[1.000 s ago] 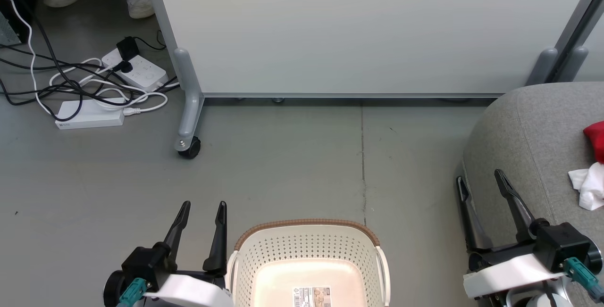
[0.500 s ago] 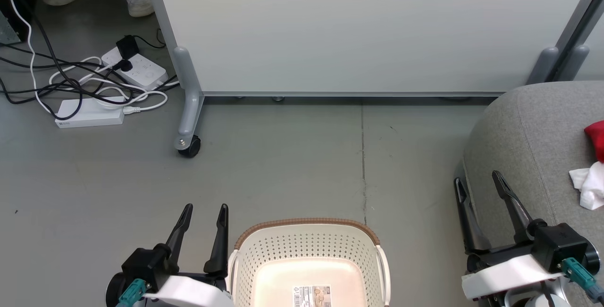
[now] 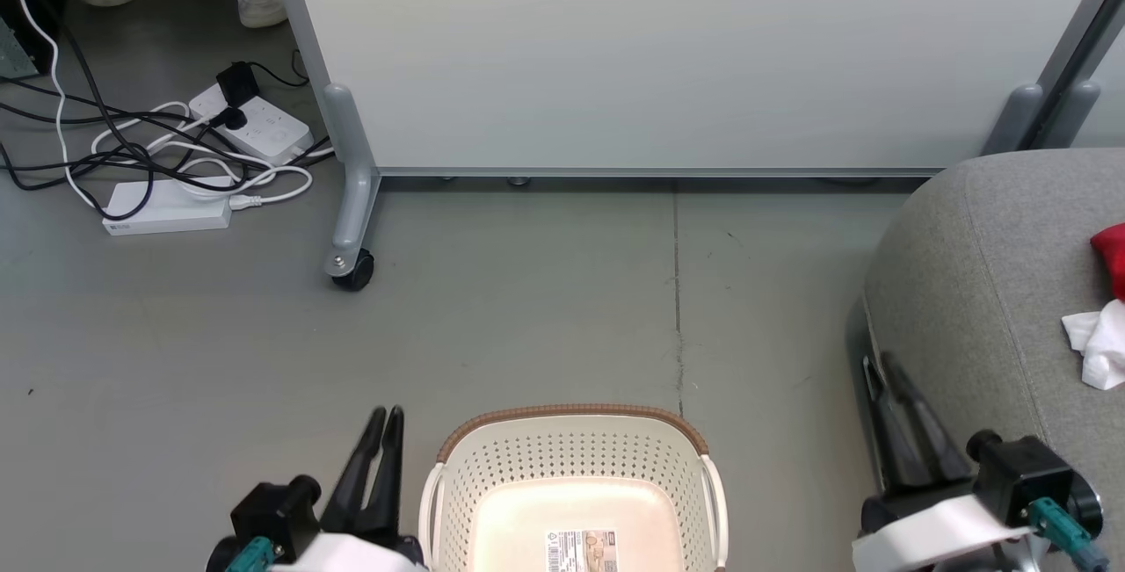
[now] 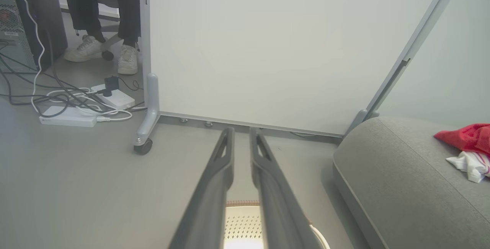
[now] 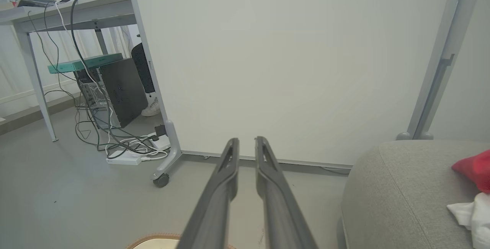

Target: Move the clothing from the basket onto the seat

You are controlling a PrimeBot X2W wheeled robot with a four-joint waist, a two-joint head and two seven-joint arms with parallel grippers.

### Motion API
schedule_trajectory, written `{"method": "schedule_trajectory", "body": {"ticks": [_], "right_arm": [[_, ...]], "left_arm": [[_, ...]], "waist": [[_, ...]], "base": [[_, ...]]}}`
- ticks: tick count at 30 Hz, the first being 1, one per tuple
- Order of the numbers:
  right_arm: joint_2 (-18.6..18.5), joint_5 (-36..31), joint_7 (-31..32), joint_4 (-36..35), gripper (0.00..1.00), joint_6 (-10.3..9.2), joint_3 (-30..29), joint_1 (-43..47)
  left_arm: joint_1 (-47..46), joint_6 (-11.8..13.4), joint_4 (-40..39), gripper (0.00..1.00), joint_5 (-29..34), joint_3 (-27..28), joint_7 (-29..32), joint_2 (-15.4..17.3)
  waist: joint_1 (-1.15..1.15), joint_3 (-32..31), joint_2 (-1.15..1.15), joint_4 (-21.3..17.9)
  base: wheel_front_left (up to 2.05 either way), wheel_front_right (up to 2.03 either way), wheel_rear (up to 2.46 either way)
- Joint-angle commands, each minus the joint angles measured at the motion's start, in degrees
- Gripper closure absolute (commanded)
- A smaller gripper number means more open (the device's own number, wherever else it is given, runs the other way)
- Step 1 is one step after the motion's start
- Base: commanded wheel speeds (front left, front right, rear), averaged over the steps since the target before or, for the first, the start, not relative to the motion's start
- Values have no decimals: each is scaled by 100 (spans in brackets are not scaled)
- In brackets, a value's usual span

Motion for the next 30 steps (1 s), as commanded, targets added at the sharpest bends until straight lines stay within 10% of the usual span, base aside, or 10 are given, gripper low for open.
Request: {"method": "schedule_trajectory", "body": {"ticks": [1,30], "right_arm": [[9,61,7,49,100,0,4,55],[-233,3217,406,-135,100,0,-131,180]], "left_arm": [[51,-3,43,100,-55,5,13,-3],[-150,-141,-193,100,-2613,505,756,113]], "waist": [[0,0,0,-2],[0,-28,0,-112]], "base": [[0,0,0],[0,0,0]]}}
